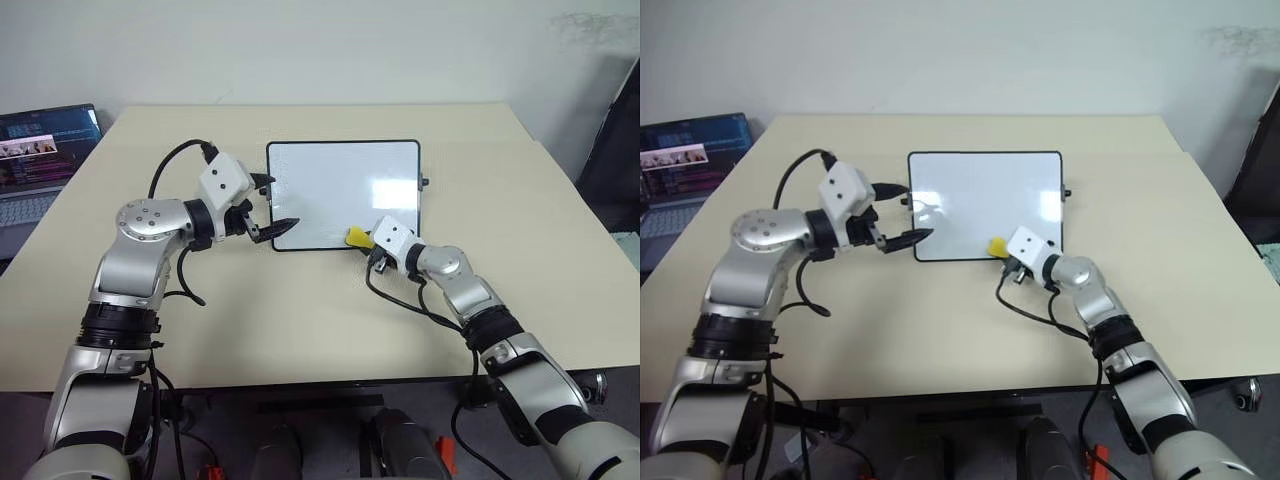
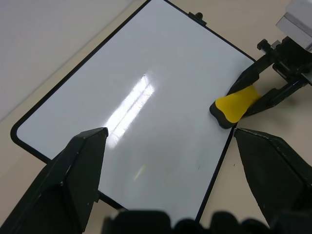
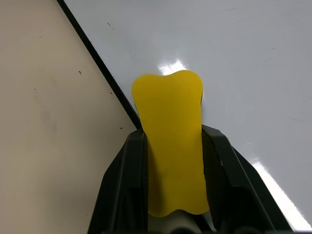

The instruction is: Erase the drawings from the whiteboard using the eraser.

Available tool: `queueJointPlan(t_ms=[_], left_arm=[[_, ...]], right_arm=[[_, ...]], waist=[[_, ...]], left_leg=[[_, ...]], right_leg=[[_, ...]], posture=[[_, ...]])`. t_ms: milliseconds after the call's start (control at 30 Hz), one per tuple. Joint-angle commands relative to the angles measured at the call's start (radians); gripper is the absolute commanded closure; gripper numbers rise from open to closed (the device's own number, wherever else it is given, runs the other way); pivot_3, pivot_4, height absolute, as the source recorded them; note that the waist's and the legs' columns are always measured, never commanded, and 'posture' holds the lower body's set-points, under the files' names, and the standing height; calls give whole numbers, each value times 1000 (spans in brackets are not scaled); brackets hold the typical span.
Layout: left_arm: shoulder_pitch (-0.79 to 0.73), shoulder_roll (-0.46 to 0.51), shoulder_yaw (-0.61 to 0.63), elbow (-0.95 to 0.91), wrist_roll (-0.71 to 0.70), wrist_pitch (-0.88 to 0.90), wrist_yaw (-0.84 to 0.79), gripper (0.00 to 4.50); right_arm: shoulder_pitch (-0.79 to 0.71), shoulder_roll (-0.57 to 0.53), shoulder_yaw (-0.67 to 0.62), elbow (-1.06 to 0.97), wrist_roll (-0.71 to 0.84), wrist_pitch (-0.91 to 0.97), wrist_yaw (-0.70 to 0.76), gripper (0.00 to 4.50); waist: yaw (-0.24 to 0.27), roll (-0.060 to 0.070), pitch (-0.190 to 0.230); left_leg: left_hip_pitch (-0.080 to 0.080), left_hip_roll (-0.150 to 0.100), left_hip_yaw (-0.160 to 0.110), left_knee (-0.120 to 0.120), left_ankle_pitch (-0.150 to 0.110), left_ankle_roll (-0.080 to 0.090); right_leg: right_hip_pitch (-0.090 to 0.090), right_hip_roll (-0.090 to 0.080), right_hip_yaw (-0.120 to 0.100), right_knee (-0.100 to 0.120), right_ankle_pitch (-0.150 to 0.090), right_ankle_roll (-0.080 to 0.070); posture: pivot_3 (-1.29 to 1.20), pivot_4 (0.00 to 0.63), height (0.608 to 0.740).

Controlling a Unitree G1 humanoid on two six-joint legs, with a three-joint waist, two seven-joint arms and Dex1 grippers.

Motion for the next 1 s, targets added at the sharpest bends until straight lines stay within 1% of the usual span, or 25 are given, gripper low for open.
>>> queueJointPlan(t_ms=[33, 233, 533, 600, 633, 667, 767, 833, 867, 933, 967, 1000], left_arm=[[-16, 22, 28, -30, -4, -6, -2, 0], [-24, 19, 23, -22, -3, -9, 1, 0], [-32, 11, 17, -12, -1, -14, 1, 0], [-34, 9, 15, -11, -1, -14, 0, 0], [-36, 8, 13, -11, -1, -14, -1, 0], [-37, 5, 12, -11, -2, -14, -2, 0], [-44, -4, 7, -10, -7, -13, -11, 0], [-50, -17, 9, -15, -26, -5, -24, 0], [-54, -26, 13, -24, -46, 7, -35, 0], [-60, -37, 13, -37, -71, 20, -59, 0], [-63, -41, 7, -43, -76, 20, -73, 0], [-68, -48, 0, -47, -78, 19, -83, 0]], right_arm=[[-7, -12, -8, 52, -24, 31, -29, 3380], [-76, -19, -62, 62, 4, 35, -82, 3380], [-218, -40, -127, 251, -26, 32, -347, 3381], [-224, -40, -136, 258, -20, 31, -364, 3381], [-219, -38, -143, 243, -5, 32, -347, 3381], [-211, -37, -148, 217, 14, 31, -316, 3381], [-145, -49, -159, 28, 107, 26, -133, 3381], [-88, -77, -190, -173, 198, 105, -28, 3382], [-62, -103, -215, -282, 247, 173, 13, 3382], [-28, -155, -251, -428, 293, 277, 45, 3382], [-17, -177, -271, -482, 315, 327, 51, 3382], [-7, -199, -290, -526, 333, 371, 56, 3383]], waist=[[0, 0, 0], [1, 0, 0], [1, 0, 1], [2, 0, 1], [2, 0, 1], [2, 0, 1], [5, 0, 1], [5, 2, 3], [6, 3, 3], [11, 5, 6], [14, 6, 7], [15, 6, 7]], left_leg=[[1, 0, 0, 0, 0, 0], [1, 0, 0, 0, 0, 0], [1, 0, 0, 0, 0, 0], [1, 0, 0, -1, 0, 0], [1, 0, 0, -1, 0, 0], [1, 0, 0, -1, 0, 0], [0, 0, 0, -2, 0, 0], [-3, 0, -1, -3, 0, 0], [-8, 0, -1, -3, -1, 0], [-19, 0, -1, -2, -1, -1], [-21, -1, -1, -2, -1, -1], [-21, -1, -2, -2, -1, -1]], right_leg=[[1, 0, 0, -1, -1, -1], [2, 0, 0, -1, -1, -1], [2, 0, 0, -2, -1, -2], [2, 0, 0, -2, -1, -2], [2, 0, 0, -3, -2, -3], [2, 0, 0, -3, -2, -3], [2, 0, 0, -4, -1, -2], [1, 0, 0, -6, 0, 2], [-3, 0, 0, -6, 0, 3], [-15, 0, -1, -5, 1, 2], [-17, -1, -1, -4, 3, -2], [-18, -1, -2, -3, 3, -2]], posture=[[0, 150, 740], [0, 150, 740], [0, 150, 740], [0, 150, 740], [0, 150, 740], [0, 150, 740], [0, 150, 740], [0, 150, 740], [0, 150, 740], [0, 150, 740], [0, 150, 740], [0, 150, 740]])
